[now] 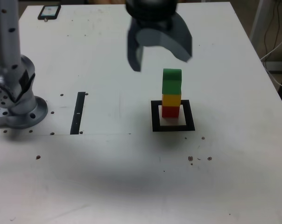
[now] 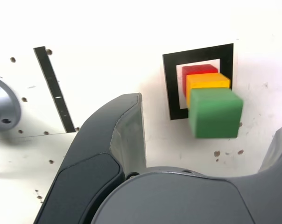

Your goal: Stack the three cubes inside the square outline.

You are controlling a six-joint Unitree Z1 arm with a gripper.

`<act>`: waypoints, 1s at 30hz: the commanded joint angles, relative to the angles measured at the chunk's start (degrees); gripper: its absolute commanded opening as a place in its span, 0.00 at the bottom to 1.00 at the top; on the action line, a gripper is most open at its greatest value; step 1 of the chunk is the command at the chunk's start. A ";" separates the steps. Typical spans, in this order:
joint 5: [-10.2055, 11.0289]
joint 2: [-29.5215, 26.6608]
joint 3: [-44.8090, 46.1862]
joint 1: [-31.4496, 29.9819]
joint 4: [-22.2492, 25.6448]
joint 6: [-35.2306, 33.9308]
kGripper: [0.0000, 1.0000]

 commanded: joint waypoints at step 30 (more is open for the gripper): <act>-4.72 -24.17 50.06 2.55 -21.08 2.46 0.99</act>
